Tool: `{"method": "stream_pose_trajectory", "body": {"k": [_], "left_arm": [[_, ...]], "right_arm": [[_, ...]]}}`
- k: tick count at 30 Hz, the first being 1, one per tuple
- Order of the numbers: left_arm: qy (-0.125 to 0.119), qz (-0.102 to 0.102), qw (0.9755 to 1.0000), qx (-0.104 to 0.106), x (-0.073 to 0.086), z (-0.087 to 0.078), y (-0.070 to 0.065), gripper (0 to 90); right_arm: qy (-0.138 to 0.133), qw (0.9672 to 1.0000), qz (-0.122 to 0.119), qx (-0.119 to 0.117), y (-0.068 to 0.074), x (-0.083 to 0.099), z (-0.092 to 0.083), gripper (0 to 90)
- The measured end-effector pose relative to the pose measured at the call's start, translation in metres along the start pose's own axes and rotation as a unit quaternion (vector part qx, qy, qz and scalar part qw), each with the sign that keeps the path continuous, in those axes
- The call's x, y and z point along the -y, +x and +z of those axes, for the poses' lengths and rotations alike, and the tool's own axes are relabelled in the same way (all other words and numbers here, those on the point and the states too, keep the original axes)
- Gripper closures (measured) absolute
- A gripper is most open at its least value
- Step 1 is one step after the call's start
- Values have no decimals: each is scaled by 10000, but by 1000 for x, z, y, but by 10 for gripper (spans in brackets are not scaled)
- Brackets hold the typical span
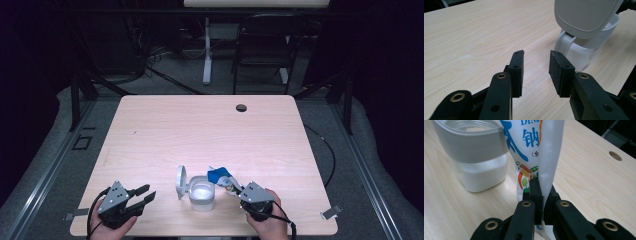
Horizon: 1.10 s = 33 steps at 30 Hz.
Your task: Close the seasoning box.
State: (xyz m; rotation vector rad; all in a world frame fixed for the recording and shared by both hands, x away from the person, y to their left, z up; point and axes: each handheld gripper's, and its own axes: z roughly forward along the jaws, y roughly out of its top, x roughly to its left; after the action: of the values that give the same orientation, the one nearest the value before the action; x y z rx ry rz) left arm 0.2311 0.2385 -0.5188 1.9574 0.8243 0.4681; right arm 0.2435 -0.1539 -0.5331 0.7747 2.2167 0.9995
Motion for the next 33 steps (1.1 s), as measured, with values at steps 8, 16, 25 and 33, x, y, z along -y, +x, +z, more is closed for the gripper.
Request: {"method": "stream_pose_trajectory", "body": {"k": [8, 16, 25, 33], "left_arm": [[45, -48, 10000, -24, 2, 1, 1, 651], [5, -43, 10000, -44, 2, 1, 2, 651], [5, -77, 9999, -64, 3, 1, 4, 651], [30, -114, 9999, -95, 4, 1, 5, 644]], "right_arm": [[10, 9990, 431, 79, -18, 5, 9, 891], [-92, 9955, 882, 319, -38, 10, 18, 891], [-98, 9930, 1037, 550, -47, 14, 20, 891], [-140, 9927, 1084, 513, -47, 17, 19, 881]]}}
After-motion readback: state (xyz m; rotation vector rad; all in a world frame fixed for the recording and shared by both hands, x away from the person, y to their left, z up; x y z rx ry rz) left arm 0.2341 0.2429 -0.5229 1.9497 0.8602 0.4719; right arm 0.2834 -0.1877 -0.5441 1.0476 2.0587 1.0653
